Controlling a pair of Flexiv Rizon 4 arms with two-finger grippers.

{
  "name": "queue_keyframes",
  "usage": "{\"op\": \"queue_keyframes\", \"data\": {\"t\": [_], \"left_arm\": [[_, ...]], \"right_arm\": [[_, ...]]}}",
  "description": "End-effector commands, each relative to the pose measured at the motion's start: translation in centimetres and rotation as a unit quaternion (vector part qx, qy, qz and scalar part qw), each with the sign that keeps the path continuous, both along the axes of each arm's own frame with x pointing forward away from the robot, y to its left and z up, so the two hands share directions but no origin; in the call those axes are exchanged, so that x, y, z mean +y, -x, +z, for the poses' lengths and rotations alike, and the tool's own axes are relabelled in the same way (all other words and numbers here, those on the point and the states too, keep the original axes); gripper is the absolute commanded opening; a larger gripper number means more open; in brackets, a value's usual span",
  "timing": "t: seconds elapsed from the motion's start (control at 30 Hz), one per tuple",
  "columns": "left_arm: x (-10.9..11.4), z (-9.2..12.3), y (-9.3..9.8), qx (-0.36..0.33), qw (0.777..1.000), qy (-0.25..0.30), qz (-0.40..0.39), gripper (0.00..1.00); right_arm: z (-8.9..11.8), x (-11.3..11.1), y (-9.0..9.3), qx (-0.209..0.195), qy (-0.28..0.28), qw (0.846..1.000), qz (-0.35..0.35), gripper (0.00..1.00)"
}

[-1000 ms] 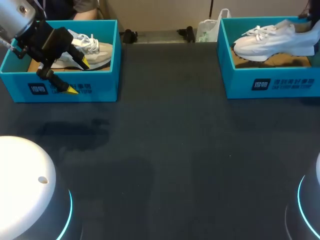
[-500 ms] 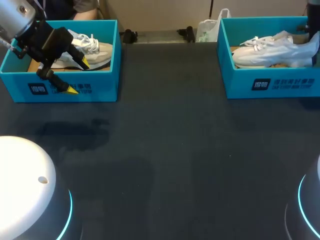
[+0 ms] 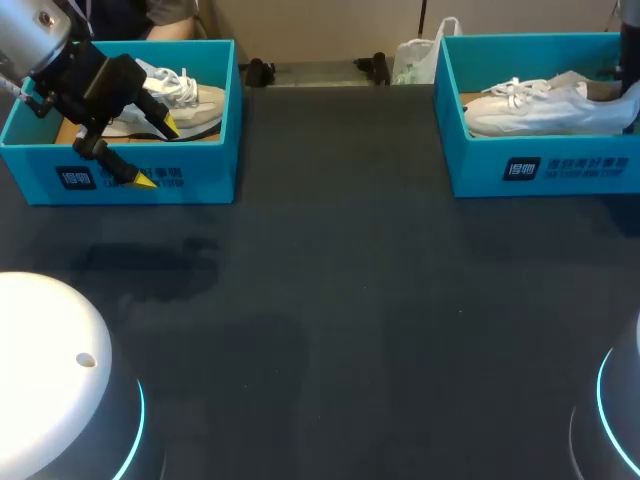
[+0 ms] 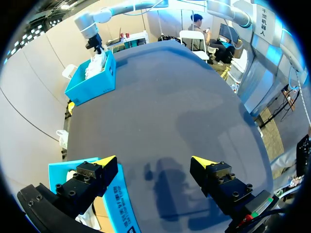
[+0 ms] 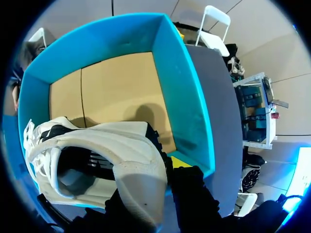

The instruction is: Take the shoe out of the shoebox, open the shoe tongue, remove and reinsert the insole, then place the shoe into the shoebox

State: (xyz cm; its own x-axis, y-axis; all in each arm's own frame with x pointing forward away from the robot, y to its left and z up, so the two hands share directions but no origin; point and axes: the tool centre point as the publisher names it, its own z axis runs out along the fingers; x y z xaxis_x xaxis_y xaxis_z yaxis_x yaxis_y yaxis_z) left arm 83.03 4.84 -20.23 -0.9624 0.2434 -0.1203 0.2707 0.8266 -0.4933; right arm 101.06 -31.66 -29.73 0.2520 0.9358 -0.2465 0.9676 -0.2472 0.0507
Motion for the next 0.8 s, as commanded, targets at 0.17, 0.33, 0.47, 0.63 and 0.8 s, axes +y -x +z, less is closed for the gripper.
{"op": "queue_keyframes", "data": {"t": [0.17, 0.33, 0.47, 0.63, 0.8], "left_arm": [[0.0, 0.0, 0.0, 0.000, 1.000, -0.001, 0.000, 1.00], [0.0, 0.0, 0.0, 0.000, 1.000, -0.001, 0.000, 1.00], [0.0, 0.0, 0.0, 0.000, 1.000, -0.001, 0.000, 1.00], [0.0, 0.0, 0.0, 0.000, 1.000, -0.001, 0.000, 1.00], [0.0, 0.0, 0.0, 0.000, 1.000, -0.001, 0.000, 1.00]], "right_arm": [[-0.3, -0.3, -0.7, 0.004, 0.000, 1.000, 0.005, 0.00], [-0.8, -1.1, -2.0, -0.008, 0.014, 0.999, 0.028, 0.00], [-1.0, -1.6, -2.1, -0.007, 0.005, 1.000, 0.028, 0.00], [-1.7, -1.4, -0.9, -0.018, 0.005, 0.999, 0.041, 0.00], [-2.7, -1.4, 0.0, -0.022, 0.012, 0.998, 0.051, 0.00]]}}
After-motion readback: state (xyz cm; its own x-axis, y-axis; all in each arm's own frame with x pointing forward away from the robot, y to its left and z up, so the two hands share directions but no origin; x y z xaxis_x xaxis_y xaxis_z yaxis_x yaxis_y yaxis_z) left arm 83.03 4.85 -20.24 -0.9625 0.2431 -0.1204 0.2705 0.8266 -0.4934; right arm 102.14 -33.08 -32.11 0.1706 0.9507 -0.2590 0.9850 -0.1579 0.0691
